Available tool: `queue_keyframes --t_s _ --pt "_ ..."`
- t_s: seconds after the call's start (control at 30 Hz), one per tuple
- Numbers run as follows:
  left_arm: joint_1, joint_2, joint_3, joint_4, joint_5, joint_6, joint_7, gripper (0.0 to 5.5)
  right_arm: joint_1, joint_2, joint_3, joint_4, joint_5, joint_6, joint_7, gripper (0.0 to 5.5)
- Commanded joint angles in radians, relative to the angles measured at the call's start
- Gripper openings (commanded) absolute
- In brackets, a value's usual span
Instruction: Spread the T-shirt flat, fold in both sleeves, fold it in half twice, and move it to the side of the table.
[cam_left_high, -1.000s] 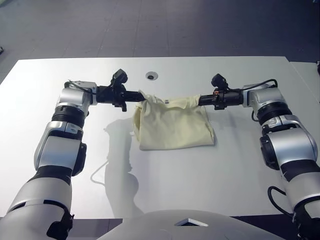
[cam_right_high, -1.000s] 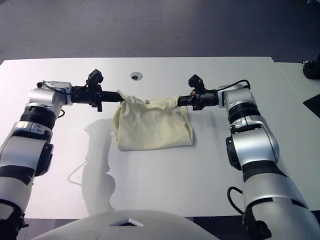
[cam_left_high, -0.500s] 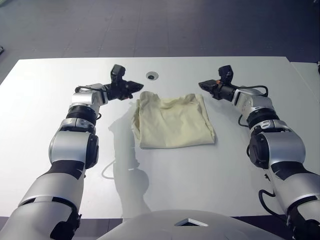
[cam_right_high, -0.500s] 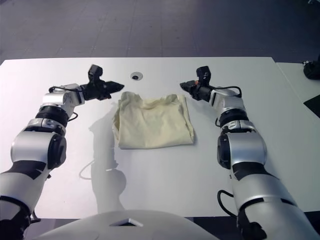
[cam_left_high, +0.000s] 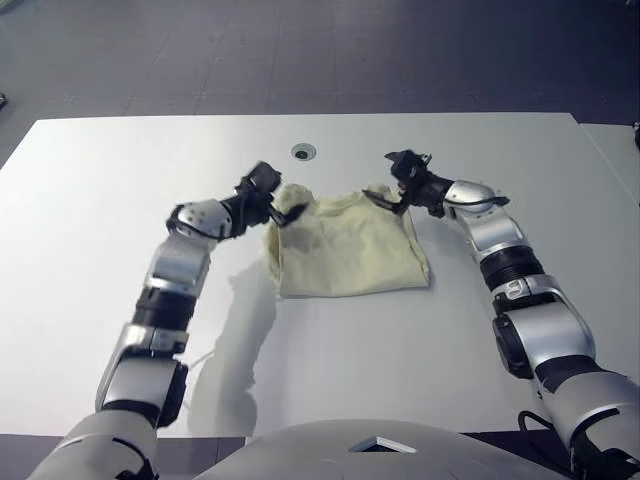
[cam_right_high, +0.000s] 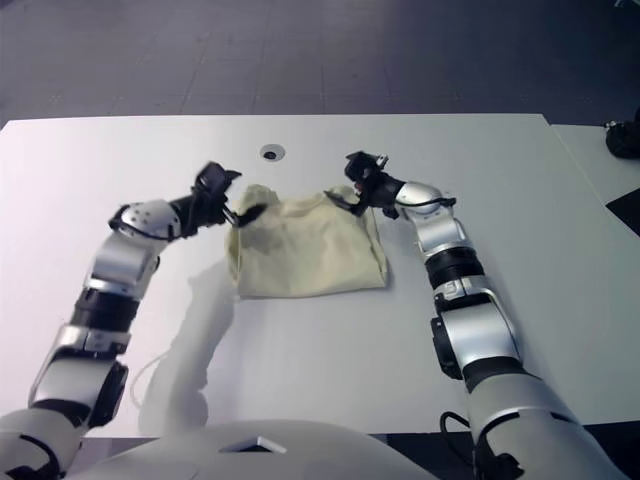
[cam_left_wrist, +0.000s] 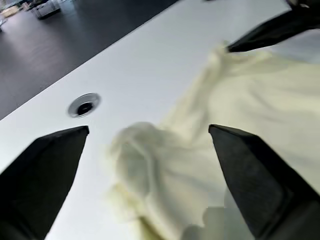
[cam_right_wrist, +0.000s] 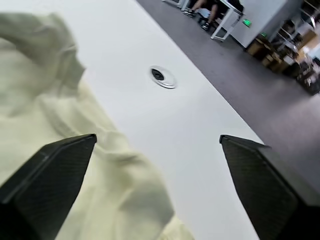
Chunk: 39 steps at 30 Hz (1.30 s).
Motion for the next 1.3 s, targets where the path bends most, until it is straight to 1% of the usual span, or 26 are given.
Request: queue_keyframes --t_s 0.03,0.07,0.23,0.37,0.5,0.57,0.63,0.7,0.73,0.83,0.87,0.9,0.93,1.0,1.07,1.1,1.17,1.23,1.3 --pt "0.113 0.121 -0.137 -0.289 0.19 0.047 -0.005 5.3 -0.049 -0.044 0.088 0.07 -0.137 -0.132 -0.032 5.28" --pt "0.113 0.141 -0.154 -0.297 0.228 0.044 -0.008 5.39 -0.065 -0.052 0.091 0.1 -0.154 -0.145 -0.049 5.38" --pt "0.11 0.18 -0.231 -0.27 0.354 0.02 -0.013 5.39 -0.124 -0.063 0.115 0.236 -0.23 -0.206 -0.122 5.38" --pt "0.126 0.209 -0.277 -0.223 0.424 -0.001 -0.029 5.39 -0.136 -0.063 0.141 0.305 -0.275 -0.233 -0.162 5.38" --pt "0.149 0.253 -0.288 -0.214 0.448 -0.025 -0.07 5.39 -0.11 -0.073 0.19 0.336 -0.331 -0.278 -0.166 5.38" --pt "0.121 0.27 -0.288 -0.185 0.449 -0.065 -0.093 5.39 -0.075 -0.099 0.217 0.32 -0.349 -0.316 -0.135 5.38" --pt "0.045 0.278 -0.287 -0.095 0.447 -0.153 -0.109 5.39 -0.013 -0.146 0.242 0.25 -0.342 -0.361 -0.041 5.38" --pt "-0.062 0.284 -0.296 0.053 0.449 -0.293 -0.131 5.39 0.083 -0.213 0.267 0.089 -0.295 -0.384 0.109 5.38" --pt "-0.124 0.288 -0.306 0.146 0.453 -0.38 -0.148 5.39 0.143 -0.256 0.28 -0.039 -0.253 -0.369 0.2 5.38" --pt "-0.309 0.274 -0.343 0.435 0.468 -0.63 -0.194 5.39 0.299 -0.385 0.31 -0.444 -0.106 -0.246 0.423 5.38" --pt "-0.373 0.259 -0.362 0.535 0.495 -0.72 -0.173 5.39 0.334 -0.412 0.312 -0.569 -0.049 -0.177 0.471 5.38" --pt "-0.447 0.232 -0.382 0.639 0.533 -0.809 -0.116 5.39 0.362 -0.423 0.305 -0.686 0.014 -0.098 0.497 5.38" --pt "-0.513 0.208 -0.393 0.726 0.562 -0.878 -0.055 5.39 0.371 -0.413 0.292 -0.773 0.066 -0.021 0.501 5.38" --pt "-0.602 0.192 -0.396 0.832 0.598 -0.961 0.032 5.39 0.355 -0.373 0.261 -0.864 0.133 0.1 0.482 5.38" --pt "-0.667 0.188 -0.365 0.897 0.588 -1.019 0.09 5.39 0.332 -0.347 0.217 -0.918 0.176 0.197 0.458 5.38" --pt "-0.691 0.182 -0.33 0.92 0.551 -1.044 0.097 5.39 0.31 -0.326 0.184 -0.929 0.194 0.25 0.431 5.38" --pt "-0.71 0.185 -0.274 0.945 0.49 -1.095 0.101 5.39 0.251 -0.275 0.128 -0.904 0.198 0.317 0.358 5.38" --pt "-0.681 0.215 -0.234 0.925 0.446 -1.117 0.085 5.39 0.186 -0.235 0.094 -0.818 0.142 0.312 0.26 5.38" --pt "-0.611 0.251 -0.195 0.868 0.409 -1.099 0.074 5.39 0.126 -0.209 0.082 -0.695 0.062 0.283 0.151 5.38"
